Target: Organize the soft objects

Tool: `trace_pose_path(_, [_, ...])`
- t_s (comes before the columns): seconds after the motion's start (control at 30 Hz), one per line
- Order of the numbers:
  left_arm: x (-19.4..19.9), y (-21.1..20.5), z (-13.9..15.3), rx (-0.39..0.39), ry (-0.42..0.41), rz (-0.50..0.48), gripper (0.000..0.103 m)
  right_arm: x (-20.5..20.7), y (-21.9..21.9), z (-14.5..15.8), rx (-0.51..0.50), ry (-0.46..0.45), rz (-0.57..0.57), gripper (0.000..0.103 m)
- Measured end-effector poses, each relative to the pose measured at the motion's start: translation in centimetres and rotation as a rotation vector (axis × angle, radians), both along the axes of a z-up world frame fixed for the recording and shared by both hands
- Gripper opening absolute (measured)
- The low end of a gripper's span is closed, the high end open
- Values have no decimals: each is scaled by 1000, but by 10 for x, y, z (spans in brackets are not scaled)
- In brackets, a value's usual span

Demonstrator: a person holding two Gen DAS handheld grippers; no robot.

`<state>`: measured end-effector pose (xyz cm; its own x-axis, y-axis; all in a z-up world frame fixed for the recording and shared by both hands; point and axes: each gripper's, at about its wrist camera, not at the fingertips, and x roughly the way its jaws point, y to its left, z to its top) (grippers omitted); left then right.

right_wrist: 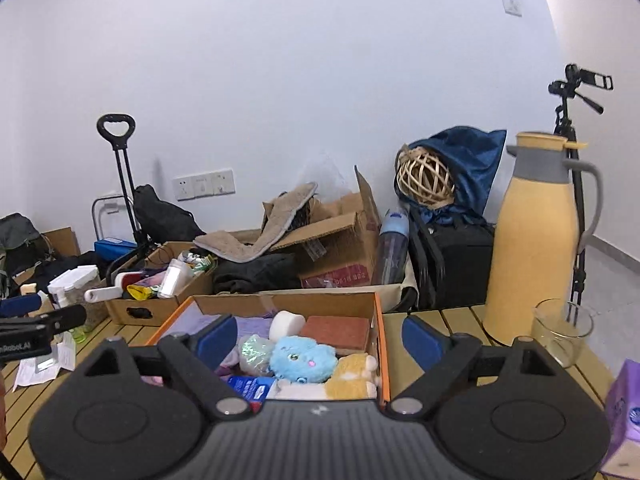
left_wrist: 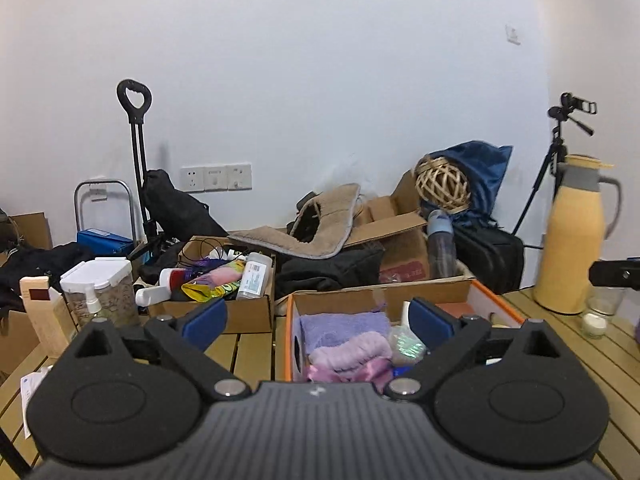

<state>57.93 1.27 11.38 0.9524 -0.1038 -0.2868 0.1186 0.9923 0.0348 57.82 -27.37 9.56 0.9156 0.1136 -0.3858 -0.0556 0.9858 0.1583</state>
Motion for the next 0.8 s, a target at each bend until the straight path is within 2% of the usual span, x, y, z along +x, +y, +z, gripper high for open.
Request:
trace_pose_path(0.1, [-30, 2, 1, -29, -11, -4, 100, -28, 4, 4, 18, -25, -3, 90])
trace_pose_path(0.23, [-86, 7, 1, -64, -47, -23, 103, -76, 12, 3, -27, -57, -8, 90])
trace_pose_path(0.37, [-157, 9, -14, -27, -66, -61, 103, -141, 19, -2, -87, -83, 6, 91])
trace_pose_path(0.53, [-258, 16, -30, -71, -100, -48, 103, -231, 26, -17, -97, -98, 51, 94])
trace_pose_path(0.7, [-345, 9, -40, -83, -126, -31, 103, -312, 40, -35, -159, -104, 128, 96])
trace_pose_path(0.8, [-388, 7, -46, -80, -153, -1, 103, -363, 37, -40, -143, -106, 101, 97])
